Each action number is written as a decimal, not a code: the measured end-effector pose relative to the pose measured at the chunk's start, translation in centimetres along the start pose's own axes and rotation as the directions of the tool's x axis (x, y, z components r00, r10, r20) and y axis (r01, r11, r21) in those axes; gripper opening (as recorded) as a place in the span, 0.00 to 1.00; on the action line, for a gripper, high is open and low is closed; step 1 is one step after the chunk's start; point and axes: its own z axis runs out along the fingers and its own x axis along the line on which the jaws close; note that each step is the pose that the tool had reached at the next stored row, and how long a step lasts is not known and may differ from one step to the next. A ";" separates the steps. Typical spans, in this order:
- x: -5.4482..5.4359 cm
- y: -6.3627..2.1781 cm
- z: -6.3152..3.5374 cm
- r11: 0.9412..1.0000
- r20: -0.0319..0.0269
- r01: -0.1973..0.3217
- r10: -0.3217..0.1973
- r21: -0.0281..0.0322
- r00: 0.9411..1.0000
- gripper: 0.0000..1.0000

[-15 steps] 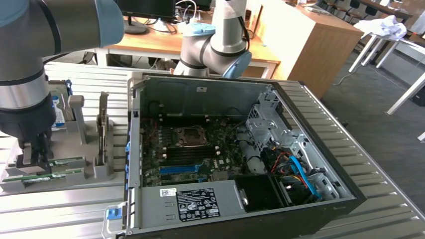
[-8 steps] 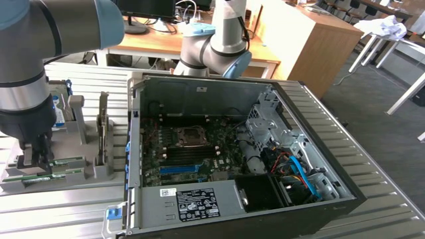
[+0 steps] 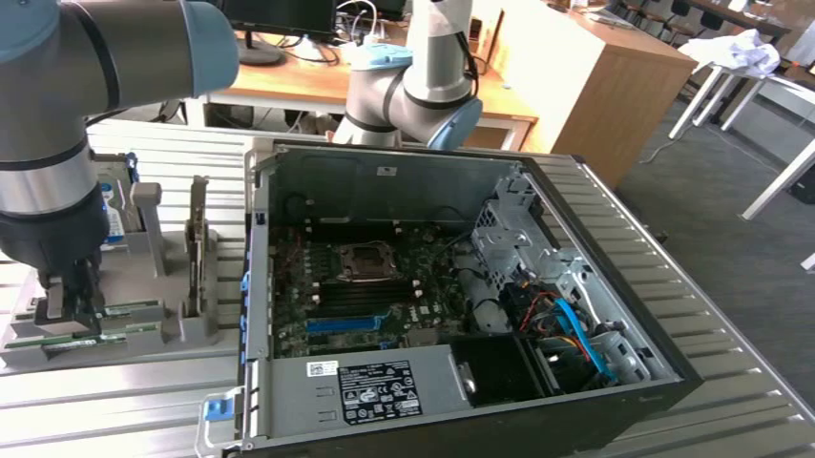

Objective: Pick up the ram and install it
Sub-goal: 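Pick up the ram and move it above insertion slot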

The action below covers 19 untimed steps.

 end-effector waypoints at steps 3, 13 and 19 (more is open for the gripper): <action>0.0 -0.01 0.17 1.000 0.000 0.000 0.000 0.000 1.000 0.41; -0.1 0.03 0.73 1.000 -0.002 0.029 -0.029 -0.001 1.000 0.41; -0.1 0.05 0.94 0.999 -0.002 0.032 -0.032 -0.001 0.999 0.41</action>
